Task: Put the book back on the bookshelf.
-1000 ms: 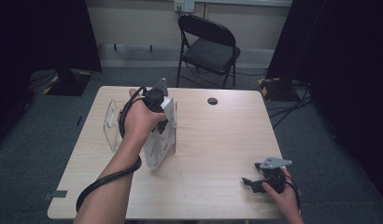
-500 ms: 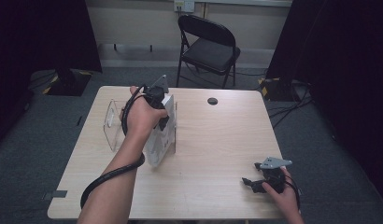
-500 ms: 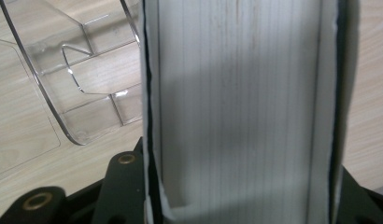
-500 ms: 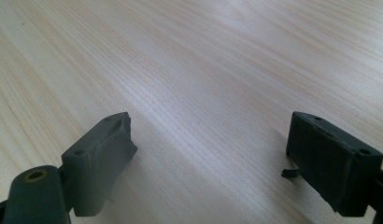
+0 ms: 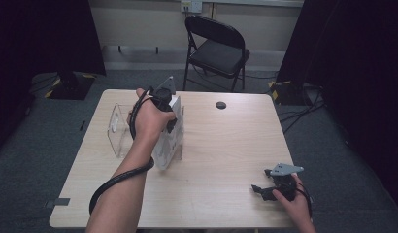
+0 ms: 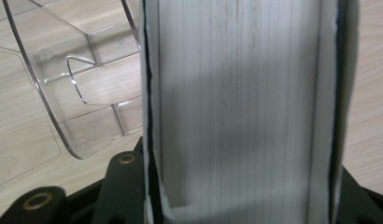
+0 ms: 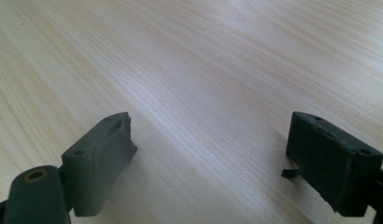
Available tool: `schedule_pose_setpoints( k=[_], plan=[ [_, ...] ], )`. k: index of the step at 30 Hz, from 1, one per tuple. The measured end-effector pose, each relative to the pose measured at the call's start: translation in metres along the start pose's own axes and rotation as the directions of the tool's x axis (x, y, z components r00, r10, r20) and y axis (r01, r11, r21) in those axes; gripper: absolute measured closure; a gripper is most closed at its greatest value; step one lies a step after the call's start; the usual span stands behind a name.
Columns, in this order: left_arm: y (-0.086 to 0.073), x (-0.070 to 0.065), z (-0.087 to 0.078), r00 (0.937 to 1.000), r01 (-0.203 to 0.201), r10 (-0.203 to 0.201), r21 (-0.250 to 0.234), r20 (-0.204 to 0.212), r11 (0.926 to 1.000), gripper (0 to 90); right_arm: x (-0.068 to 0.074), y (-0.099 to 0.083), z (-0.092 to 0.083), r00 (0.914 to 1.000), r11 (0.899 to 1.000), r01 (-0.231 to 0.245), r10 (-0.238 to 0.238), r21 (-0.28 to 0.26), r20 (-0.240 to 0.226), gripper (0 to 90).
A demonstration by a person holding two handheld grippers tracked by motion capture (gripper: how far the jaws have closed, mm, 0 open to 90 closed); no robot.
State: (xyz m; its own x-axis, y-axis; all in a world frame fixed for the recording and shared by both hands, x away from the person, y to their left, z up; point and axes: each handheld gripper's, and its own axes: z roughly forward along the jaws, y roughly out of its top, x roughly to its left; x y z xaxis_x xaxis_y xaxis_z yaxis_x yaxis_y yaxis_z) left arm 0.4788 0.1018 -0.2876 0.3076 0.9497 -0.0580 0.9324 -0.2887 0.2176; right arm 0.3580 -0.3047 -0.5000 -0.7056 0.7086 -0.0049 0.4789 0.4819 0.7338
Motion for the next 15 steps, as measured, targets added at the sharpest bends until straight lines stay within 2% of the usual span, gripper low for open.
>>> schedule_pose_setpoints(
  k=[8,11,12,15],
  plan=[
    [0.0036,0.0001,0.0033,0.9999,0.004,-0.005,-0.003,-0.013,1.0,53.1,-0.0001,0.0,0.0,1.0,1.0,0.001,-0.001,0.0,-0.001,13.5],
    [0.0049,0.0007,0.004,0.9999,0.011,-0.011,-0.006,-0.005,0.9999,53.2,-0.0001,0.0,-0.0001,1.0,1.0,0.001,-0.001,0.001,0.0,13.5],
    [0.0052,0.001,0.0043,0.9998,0.011,-0.011,-0.011,-0.015,0.9999,53.1,0.0,0.0,-0.0001,1.0,1.0,0.0,0.0,0.001,0.0,13.5],
    [0.006,0.0026,0.0053,0.9998,0.021,-0.021,-0.014,-0.003,0.9997,53.1,0.0,0.0,-0.0001,1.0,1.0,0.0,0.0,0.0,0.0,13.5]
  ],
)
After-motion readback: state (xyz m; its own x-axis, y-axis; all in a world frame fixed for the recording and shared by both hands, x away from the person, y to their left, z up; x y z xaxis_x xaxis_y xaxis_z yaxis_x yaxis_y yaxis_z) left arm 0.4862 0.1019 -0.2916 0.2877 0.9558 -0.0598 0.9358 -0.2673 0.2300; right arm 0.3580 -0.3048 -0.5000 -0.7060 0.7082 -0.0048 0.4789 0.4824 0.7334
